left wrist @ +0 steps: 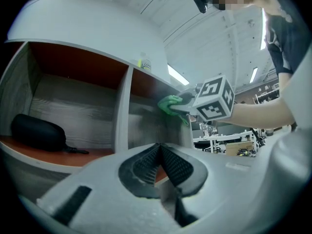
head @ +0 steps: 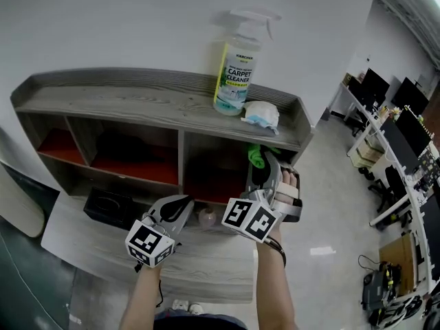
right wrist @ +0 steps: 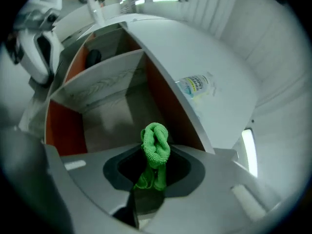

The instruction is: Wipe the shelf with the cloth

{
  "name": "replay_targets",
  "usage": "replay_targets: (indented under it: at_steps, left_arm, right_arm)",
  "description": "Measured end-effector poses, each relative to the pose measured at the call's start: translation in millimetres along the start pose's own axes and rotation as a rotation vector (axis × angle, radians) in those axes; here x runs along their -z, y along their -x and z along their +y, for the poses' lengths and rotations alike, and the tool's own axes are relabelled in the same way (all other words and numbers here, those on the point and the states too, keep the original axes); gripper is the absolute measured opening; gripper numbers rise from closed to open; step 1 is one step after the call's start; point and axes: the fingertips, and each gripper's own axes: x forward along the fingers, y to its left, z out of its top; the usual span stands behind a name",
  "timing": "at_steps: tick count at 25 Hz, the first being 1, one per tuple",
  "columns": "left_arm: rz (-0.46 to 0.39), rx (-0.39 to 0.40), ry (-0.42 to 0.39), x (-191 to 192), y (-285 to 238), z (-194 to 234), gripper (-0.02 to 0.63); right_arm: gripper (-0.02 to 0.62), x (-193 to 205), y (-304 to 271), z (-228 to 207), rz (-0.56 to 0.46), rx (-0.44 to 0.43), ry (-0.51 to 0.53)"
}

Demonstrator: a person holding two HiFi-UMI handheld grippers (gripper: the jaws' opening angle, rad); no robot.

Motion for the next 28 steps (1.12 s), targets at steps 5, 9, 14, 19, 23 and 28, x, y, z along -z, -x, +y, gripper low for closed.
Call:
replay_targets:
  at_steps: [5,9,14,19,23,28]
  left_arm:
    - [0.002,0.009,0.001,1.4,-2.5,-3.4,-0.002]
    - [0.003,0.007,0.004,2.5,-1.2,-2.8,-0.002]
    - [0.007,0.009,0.005,4.1,0.6,-3.7,-0.002]
    - [0.013,0.005,0.010,7.6,5.3,-3.4,-0.002]
    - [0.026,0.000,0.016,12.7,11.6,-3.8,-0.002]
    - [0.042,-0.009,0.025,21.4,18.6,-2.8,-0.002]
  right_arm:
    - [0.100,18.1,-5.0,8.2,0.066,0.000,0.104]
    - [0.100,28.6,-4.4,14.9,0.097,-0.018,0.092]
    - [0.100,39.1,-0.3,32.8,0.130,-0.058,0.056]
    - [0.100,54.9,4.5,63.9,0.168,-0.122,0.020]
    - [0.100,69.2,9.6,96.3,0.205,-0.187,-0.013]
    - [0.100,86.5,15.3,127.9,0.241,-0.249,-0.053]
